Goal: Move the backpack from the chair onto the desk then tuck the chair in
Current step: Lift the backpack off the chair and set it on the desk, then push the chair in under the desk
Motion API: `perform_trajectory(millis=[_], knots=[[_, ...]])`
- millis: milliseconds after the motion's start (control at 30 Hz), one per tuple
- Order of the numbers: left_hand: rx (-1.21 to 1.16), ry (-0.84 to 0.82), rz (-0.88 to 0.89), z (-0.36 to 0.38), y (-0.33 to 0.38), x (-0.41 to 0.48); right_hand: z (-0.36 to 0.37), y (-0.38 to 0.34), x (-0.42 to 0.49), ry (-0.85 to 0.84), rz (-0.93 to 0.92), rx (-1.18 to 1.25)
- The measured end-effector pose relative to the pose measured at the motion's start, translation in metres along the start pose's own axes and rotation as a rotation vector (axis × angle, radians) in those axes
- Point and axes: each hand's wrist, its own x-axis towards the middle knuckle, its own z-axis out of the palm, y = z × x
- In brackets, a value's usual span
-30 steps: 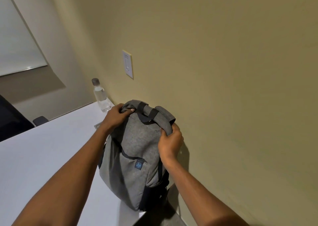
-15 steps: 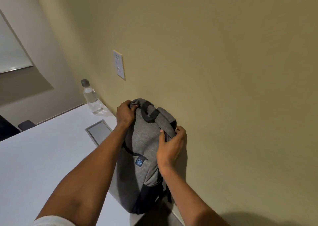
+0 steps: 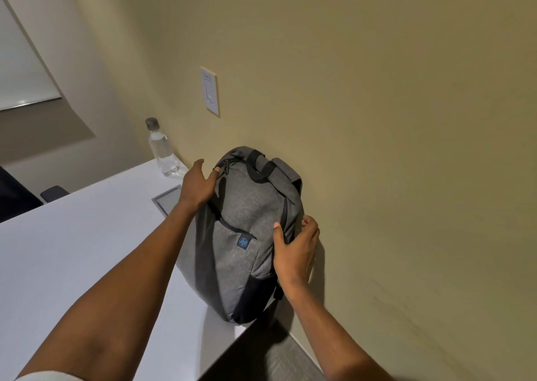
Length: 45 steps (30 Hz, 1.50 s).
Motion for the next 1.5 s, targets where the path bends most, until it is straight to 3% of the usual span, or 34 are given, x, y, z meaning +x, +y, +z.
perform_trajectory(millis=[200,433,733,867,1167,1333,1500], knots=[[0.106,0.037,0.002,-0.018,-0.042,-0.066,-0.023,0.010,-0.040,-0.112,-0.078,-0.128],[0.249,0.029,-0.083,-0.042,-0.095,-0.215,-0.081,0.038,-0.135,-0.298,-0.076,-0.291],[0.546,-0.170,-0.137,-0.052,-0.172,-0.472,-0.192,0.105,-0.314,-0.476,-0.040,-0.444],[0.506,-0.278,-0.166,-0.078,-0.184,-0.585,-0.229,0.107,-0.406,-0.610,-0.053,-0.461],[0.519,-0.196,-0.131,-0.189,-0.191,-0.772,-0.257,0.065,-0.617,-0.938,-0.467,-0.542],[0.558,-0.173,-0.177,-0.259,-0.215,-0.830,-0.248,0.037,-0.707,-0.940,-0.600,-0.518],[0.610,-0.220,-0.209,-0.312,-0.244,-0.871,-0.223,0.011,-0.764,-1.145,-0.591,-0.597]])
